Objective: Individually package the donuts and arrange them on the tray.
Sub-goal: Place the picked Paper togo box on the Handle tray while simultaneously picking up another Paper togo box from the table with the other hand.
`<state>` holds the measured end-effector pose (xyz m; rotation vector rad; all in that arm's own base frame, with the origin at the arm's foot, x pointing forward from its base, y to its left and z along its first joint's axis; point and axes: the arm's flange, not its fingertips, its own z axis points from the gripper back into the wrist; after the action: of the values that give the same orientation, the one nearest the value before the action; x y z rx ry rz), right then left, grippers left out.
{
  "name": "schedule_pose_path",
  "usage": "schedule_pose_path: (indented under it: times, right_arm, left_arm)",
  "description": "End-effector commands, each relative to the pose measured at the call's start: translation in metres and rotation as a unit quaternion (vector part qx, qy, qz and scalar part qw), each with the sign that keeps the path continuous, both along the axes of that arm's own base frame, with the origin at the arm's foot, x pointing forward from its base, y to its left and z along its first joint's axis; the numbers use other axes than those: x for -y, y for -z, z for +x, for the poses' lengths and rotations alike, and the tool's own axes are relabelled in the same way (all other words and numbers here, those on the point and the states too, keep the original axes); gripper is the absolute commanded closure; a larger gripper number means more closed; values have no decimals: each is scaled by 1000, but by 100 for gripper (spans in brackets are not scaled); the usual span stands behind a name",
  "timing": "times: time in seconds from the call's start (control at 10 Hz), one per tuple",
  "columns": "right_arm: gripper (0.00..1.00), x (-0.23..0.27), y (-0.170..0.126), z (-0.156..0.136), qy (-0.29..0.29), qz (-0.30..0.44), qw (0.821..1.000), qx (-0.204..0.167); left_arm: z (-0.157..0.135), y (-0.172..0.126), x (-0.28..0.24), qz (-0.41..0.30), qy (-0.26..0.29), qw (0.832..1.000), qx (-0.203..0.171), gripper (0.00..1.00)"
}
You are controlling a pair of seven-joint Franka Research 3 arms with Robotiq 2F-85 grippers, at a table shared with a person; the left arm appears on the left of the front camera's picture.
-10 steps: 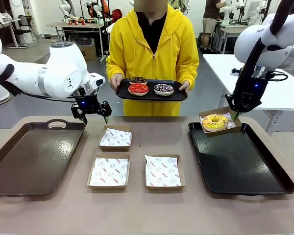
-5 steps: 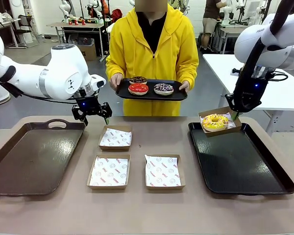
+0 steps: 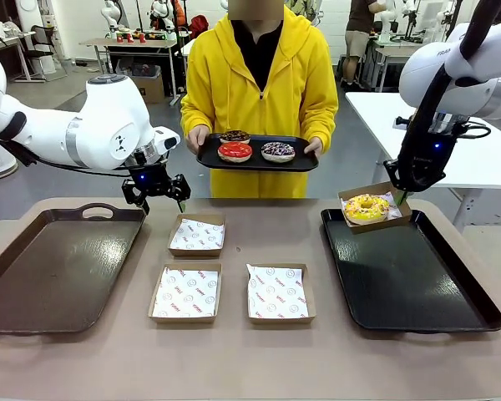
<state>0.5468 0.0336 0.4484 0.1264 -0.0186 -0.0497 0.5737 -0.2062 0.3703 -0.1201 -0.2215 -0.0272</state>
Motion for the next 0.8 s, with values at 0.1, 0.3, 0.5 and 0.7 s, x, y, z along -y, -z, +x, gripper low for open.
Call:
schedule_pose_path:
  times: [0.1, 0.3, 0.5, 0.7]
  right_arm:
    - [99, -5, 4, 4, -2, -5, 1000, -4]
    - [99, -7, 9, 9, -5, -8, 1000, -2]
    - [99, -10, 17, 14, -14, -4, 1000, 2]
    - [99, -9, 23, 22, -13, -4, 1000, 5]
  left_arm:
    - [-3, -1, 2, 13, -10, 1000, -13, 0]
    - [-6, -2, 13, 41, 6, 998, -43, 0]
    - [-5, 2, 24, 53, 18, 996, -66, 0]
    - [2, 8, 29, 56, 18, 996, -68, 0]
